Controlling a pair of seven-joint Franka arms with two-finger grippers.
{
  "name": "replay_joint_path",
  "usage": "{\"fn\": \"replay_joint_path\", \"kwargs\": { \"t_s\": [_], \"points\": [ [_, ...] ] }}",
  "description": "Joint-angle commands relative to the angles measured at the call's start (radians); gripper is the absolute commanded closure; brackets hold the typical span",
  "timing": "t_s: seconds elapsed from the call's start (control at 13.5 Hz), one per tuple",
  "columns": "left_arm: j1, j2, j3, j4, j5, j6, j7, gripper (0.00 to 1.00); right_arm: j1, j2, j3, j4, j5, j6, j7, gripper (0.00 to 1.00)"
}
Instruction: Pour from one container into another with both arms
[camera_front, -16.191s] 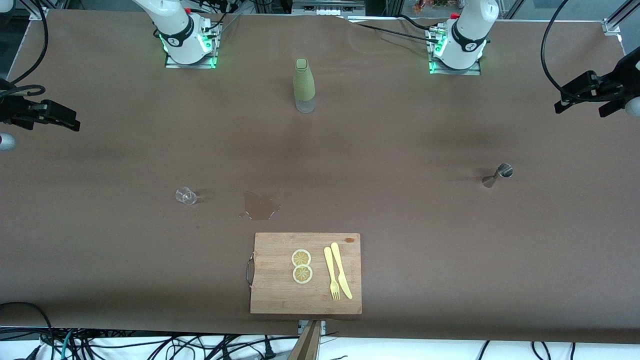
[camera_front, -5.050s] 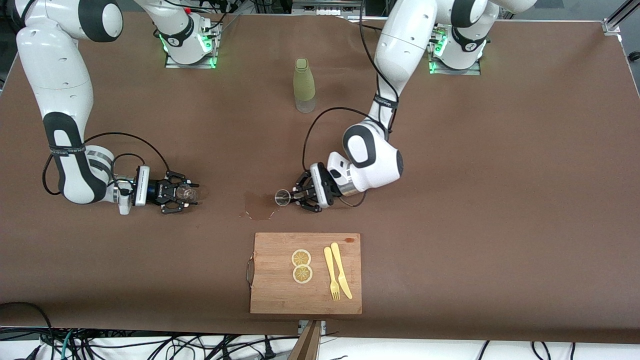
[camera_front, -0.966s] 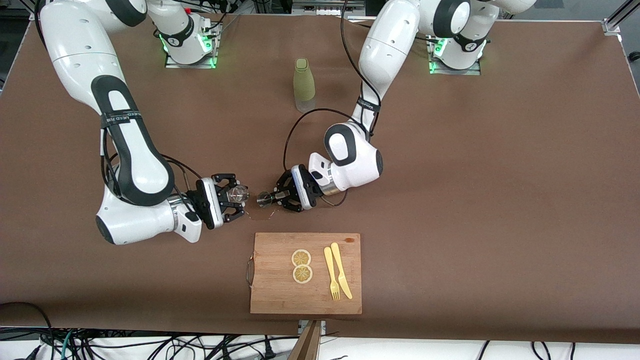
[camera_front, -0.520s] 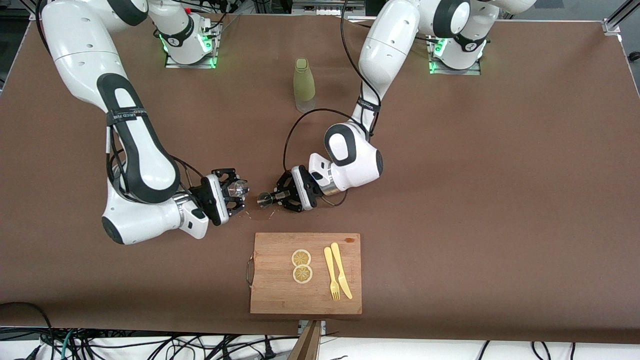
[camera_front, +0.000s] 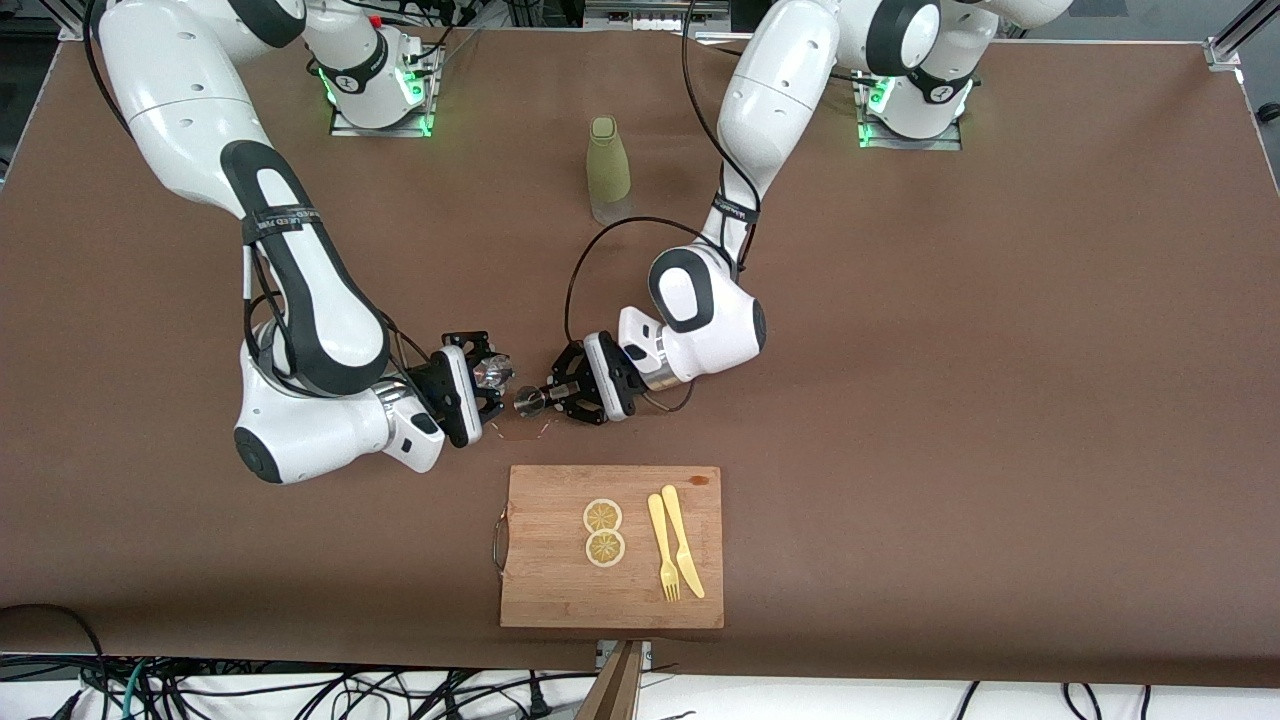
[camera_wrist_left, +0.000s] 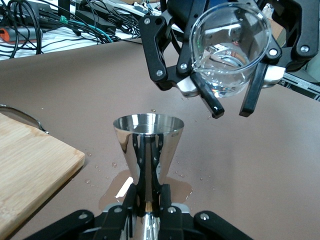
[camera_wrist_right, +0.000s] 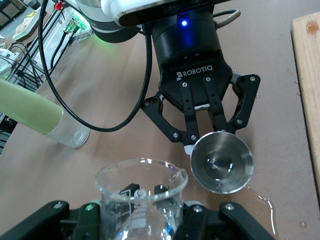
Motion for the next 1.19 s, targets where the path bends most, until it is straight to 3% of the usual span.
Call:
{"fn": "replay_joint_path", "kwargs": {
  "t_s": [0.0, 1.11],
  "points": [
    [-0.012, 0.026, 0.023, 0.037, -0.04, 0.015, 0.058, 1.0, 0.007, 0.003, 0.011, 0.016, -0.039, -0.004, 0.074, 0.76],
    [-0.012, 0.026, 0.022, 0.033, -0.061, 0.013, 0.126, 1.0, 0.016, 0.004, 0.011, 0.017, -0.065, 0.007, 0.266, 0.76]
  ]
}}
